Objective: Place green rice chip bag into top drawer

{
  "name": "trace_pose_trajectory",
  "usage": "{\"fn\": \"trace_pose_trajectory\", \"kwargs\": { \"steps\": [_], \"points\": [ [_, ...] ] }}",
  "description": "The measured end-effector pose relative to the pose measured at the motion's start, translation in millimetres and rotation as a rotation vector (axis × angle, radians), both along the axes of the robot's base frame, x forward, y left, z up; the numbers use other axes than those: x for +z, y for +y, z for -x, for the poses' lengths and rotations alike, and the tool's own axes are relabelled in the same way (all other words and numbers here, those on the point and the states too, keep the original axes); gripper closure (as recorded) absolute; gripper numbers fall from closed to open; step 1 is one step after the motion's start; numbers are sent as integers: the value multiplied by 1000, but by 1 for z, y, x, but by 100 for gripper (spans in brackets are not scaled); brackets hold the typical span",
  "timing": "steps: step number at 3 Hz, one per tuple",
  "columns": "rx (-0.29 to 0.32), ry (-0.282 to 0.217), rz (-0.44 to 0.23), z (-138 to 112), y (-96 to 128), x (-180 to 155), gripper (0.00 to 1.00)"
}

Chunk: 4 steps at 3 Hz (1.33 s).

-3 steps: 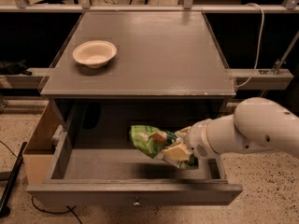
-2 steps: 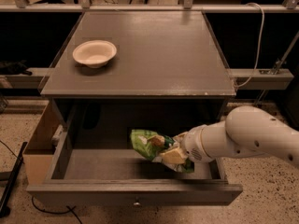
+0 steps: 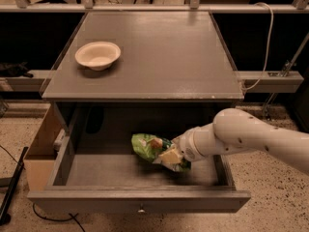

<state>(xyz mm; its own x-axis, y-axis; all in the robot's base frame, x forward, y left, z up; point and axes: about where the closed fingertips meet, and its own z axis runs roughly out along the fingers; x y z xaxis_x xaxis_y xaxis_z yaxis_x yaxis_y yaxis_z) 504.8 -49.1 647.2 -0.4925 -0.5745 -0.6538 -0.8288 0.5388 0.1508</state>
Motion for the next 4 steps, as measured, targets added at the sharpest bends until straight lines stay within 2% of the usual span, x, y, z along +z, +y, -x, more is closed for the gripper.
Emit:
{"fn": "trace_pose_trajectory", "kwargs": {
  "steps": [1, 2, 3, 4],
  "points": [
    [5, 0, 12, -22, 4, -11, 100],
    [3, 14, 15, -29, 4, -22, 100],
    [3, 15, 15, -29, 4, -23, 81],
    [3, 15, 15, -29, 4, -23, 58]
  ]
}}
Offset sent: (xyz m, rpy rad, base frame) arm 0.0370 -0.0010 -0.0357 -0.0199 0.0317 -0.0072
